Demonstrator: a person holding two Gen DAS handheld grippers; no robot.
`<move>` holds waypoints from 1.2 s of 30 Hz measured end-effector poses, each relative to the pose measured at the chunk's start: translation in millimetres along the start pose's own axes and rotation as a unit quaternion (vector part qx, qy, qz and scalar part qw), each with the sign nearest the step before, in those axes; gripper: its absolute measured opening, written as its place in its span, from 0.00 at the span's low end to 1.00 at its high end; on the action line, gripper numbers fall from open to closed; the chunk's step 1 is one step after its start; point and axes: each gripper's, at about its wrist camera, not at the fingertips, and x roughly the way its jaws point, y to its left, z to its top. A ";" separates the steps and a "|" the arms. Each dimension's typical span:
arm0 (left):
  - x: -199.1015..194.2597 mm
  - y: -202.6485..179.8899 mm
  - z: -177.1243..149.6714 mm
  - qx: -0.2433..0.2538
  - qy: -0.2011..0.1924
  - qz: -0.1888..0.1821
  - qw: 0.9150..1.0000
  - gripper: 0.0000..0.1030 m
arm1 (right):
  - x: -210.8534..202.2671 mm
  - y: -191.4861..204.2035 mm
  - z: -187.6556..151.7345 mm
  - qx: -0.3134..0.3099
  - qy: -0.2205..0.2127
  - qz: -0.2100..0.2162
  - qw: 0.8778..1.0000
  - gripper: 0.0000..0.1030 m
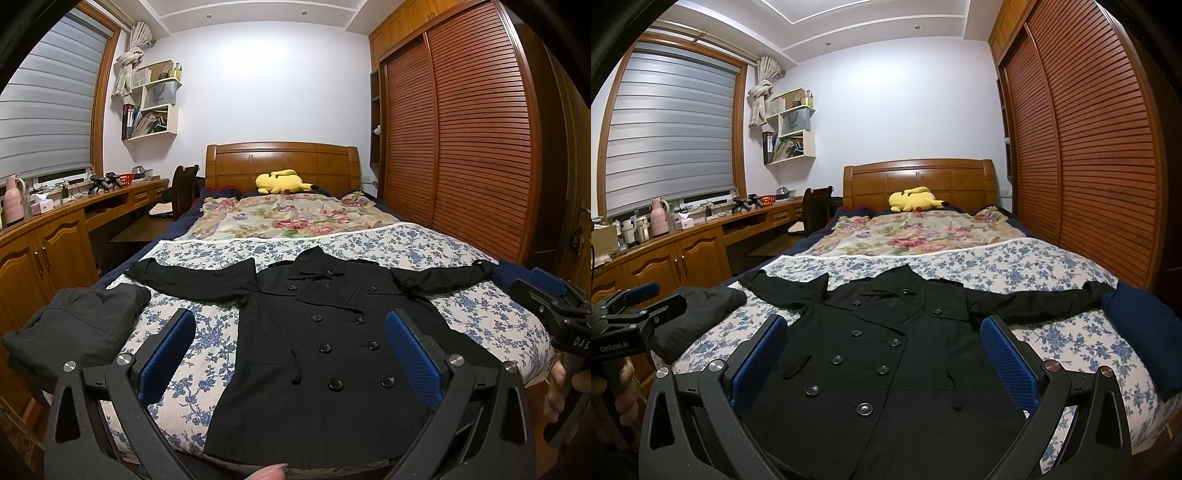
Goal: Fold large clothes
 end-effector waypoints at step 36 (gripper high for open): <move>13.4 -4.8 2.8 0.004 0.014 0.004 1.000 1.00 | 13.5 -0.3 -2.8 0.000 0.014 0.011 1.000 1.00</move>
